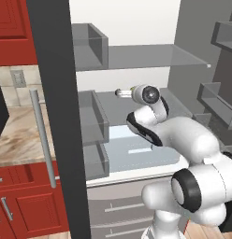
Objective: Pick the pear and apple from the fridge and place them on the plate next to the blender to make a fruit smoothie.
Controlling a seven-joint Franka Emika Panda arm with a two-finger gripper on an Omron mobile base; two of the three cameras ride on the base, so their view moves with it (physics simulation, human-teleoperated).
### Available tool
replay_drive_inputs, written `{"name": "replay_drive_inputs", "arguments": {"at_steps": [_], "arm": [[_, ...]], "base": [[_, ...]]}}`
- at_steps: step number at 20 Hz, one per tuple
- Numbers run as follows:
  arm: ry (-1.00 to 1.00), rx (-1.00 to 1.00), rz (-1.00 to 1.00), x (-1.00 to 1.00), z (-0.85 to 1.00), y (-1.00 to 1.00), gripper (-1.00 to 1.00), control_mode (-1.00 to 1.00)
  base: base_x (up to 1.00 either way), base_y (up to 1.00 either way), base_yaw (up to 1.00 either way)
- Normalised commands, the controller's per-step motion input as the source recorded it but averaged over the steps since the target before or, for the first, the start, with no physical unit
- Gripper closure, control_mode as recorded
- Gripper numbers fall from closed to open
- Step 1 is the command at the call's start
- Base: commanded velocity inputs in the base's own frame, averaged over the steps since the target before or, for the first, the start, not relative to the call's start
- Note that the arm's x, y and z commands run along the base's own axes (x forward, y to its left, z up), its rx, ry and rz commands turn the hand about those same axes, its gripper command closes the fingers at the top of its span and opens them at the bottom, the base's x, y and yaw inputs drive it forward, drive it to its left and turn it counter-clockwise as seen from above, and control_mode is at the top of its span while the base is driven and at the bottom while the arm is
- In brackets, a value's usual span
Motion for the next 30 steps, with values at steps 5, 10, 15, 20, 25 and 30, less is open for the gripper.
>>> {"name": "replay_drive_inputs", "arguments": {"at_steps": [5, 10, 15, 20, 25, 30], "arm": [[0.21, 0.0, 0.0, -1.0, 0.96, -0.05, 1.0, -1.0], [0.34, 0.0, 0.0, -1.0, 0.64, -0.01, 1.0, -1.0], [0.14, 0.0, 0.02, -0.94, -0.03, 0.0, 1.0, -1.0], [0.0, 0.0, 0.03, -0.39, -0.01, 0.0, 1.0, -1.0], [0.0, 0.0, 0.0, -0.12, -0.01, 0.0, 1.0, 1.0], [0.0, 0.0, 0.0, 0.0, 0.0, 0.0, 1.0, 1.0]], "base": [[0.0, 0.0, 0.0], [0.0, 0.0, 0.0], [0.0, 0.0, 0.0], [0.0, 0.0, 0.0], [-0.6, 0.0, 0.0], [-1.0, -0.21, -0.15]]}}
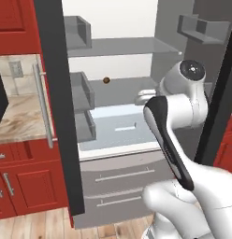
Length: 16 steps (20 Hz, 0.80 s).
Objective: Pick the pear and apple from the fridge and place them on the plate next to the blender to make a fruit smoothie.
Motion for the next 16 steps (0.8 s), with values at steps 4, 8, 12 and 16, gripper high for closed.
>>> {"name": "replay_drive_inputs", "arguments": {"at_steps": [4, 8, 12, 16], "arm": [[0.0, 0.0, 0.0, 0.0, 0.0, 0.0, 1.0, 1.0], [0.0, 0.0, 0.0, 0.0, 0.0, 0.0, 1.0, 1.0], [0.0, 0.0, 0.0, 0.0, 0.0, 0.0, 1.0, 1.0], [0.0, 0.0, 0.0, 0.0, 0.0, 0.0, 1.0, 1.0]], "base": [[-1.0, -0.28, -0.57], [-0.89, -0.18, -0.68], [-0.5, -0.31, -0.74], [-0.1, -0.59, -0.76]]}}
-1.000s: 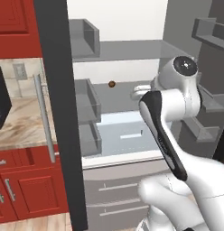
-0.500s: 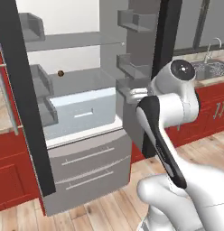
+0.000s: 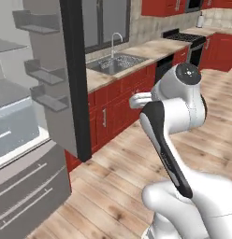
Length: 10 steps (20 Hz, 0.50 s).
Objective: Pick the pear and apple from the fridge and place them on the plate next to the blender to make a fruit smoothie.
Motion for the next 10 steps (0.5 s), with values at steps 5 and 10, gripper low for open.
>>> {"name": "replay_drive_inputs", "arguments": {"at_steps": [5, 10], "arm": [[0.0, 0.0, 0.0, 0.0, 0.0, 0.0, 1.0, 1.0], [0.0, 0.0, 0.0, 0.0, 0.0, 0.0, 1.0, 1.0]], "base": [[0.07, -0.86, -0.61], [0.48, -0.79, -0.49]]}}
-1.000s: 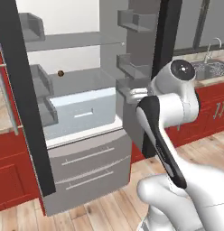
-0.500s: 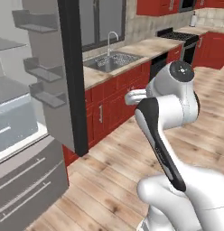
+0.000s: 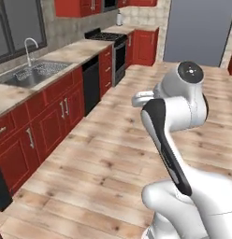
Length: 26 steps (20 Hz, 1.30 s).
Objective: Pick the pear and apple from the fridge and place them on the plate next to the blender to make a fruit smoothie.
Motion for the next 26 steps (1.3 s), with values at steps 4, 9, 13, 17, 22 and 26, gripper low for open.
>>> {"name": "replay_drive_inputs", "arguments": {"at_steps": [4, 9, 13, 17, 22, 26], "arm": [[0.0, 0.0, 0.0, 0.0, 0.0, 0.0, 1.0, 1.0], [0.0, 0.0, 0.0, 0.0, 0.0, 0.0, 1.0, 1.0], [0.0, 0.0, 0.0, 0.0, 0.0, 0.0, 1.0, 1.0], [0.0, 0.0, 0.0, 0.0, 0.0, 0.0, 1.0, 1.0], [0.0, 0.0, 0.0, 0.0, 0.0, 0.0, 1.0, 1.0], [0.0, 0.0, 0.0, 0.0, 0.0, 0.0, 1.0, 1.0]], "base": [[0.97, -0.51, -0.4], [1.0, -0.42, -0.38], [0.84, -0.38, -0.5], [0.68, -0.24, -0.59], [0.8, -0.17, -0.57], [1.0, 0.0, -0.45]]}}
